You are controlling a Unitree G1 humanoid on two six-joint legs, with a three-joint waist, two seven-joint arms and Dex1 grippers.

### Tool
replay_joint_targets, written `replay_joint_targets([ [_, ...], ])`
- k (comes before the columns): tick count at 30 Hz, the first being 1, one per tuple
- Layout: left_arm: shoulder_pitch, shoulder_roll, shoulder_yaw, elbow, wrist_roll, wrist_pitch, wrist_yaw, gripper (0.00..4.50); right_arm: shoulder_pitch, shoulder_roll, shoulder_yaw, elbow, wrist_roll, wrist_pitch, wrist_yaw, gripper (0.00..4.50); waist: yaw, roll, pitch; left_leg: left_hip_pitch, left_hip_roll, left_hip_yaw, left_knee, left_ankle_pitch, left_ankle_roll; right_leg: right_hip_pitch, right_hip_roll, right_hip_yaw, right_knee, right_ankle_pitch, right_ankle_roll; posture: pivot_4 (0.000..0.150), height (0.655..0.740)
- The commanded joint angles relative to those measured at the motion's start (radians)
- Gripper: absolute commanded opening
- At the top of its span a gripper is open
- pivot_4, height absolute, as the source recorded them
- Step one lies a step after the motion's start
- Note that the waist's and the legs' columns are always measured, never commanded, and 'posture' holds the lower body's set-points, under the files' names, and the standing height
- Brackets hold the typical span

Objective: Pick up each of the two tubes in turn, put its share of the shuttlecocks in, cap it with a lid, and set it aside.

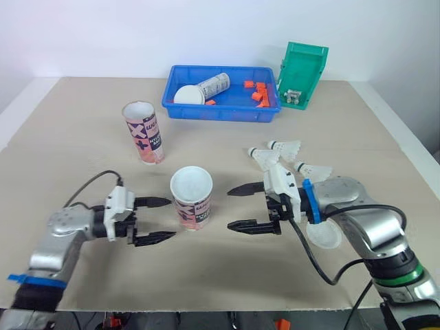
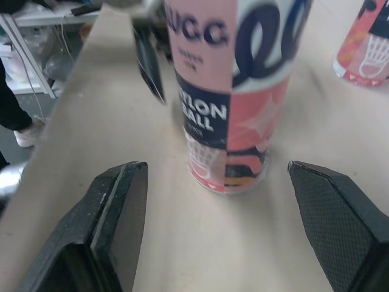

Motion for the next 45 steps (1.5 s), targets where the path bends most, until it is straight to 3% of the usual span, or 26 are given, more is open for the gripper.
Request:
replay_joint_targets([
  [1,0.051,0.05,0.141,-0.181,-0.166,0.124,0.056,4.21,-0.055,0.063,0.034,0.098,-0.061,-0.092,-0.003,3.97,-0.001,-0.002,0.001,0.0,0.0,0.0,0.0,0.0,0.0,0.0,0.0,0.0,0.0,0.0,0.0,0.15,0.7079],
  [9,0.22,0.12,0.326,-0.407,-0.324,0.279,0.141,4.21,-0.117,0.189,0.062,0.219,-0.075,-0.134,0.026,3.97,0.0,-0.002,0.002,0.0,0.001,0.0,0.001,0.0,0.0,0.0,0.0,0.0,0.0,0.003,0.004,0.15,0.7079],
  [15,0.297,0.123,0.4,-0.497,-0.359,0.313,0.192,4.21,-0.124,0.225,0.07,0.243,-0.077,-0.142,0.055,3.97,0.003,-0.002,0.002,0.0,0.001,0.0,0.001,0.0,0.0,0.0,0.0,-0.001,0.0,0.002,0.001,0.15,0.7079],
  [32,0.336,0.136,0.413,-0.51,-0.337,0.3,0.207,4.21,-0.169,0.361,0.089,0.397,-0.127,-0.238,0.065,3.97,0.005,-0.002,0.002,0.002,0.002,0.001,0.002,0.001,-0.001,0.001,0.001,-0.002,0.001,0.005,-0.003,0.15,0.7079],
  [45,0.252,0.147,0.361,-0.461,-0.326,0.309,0.195,4.21,-0.177,0.277,0.023,0.439,-0.136,-0.257,0.087,3.97,0.012,-0.002,0.002,0.002,0.002,0.001,0.003,0.001,-0.001,0.001,0.001,-0.001,0.001,0.006,-0.002,0.15,0.7079],
])
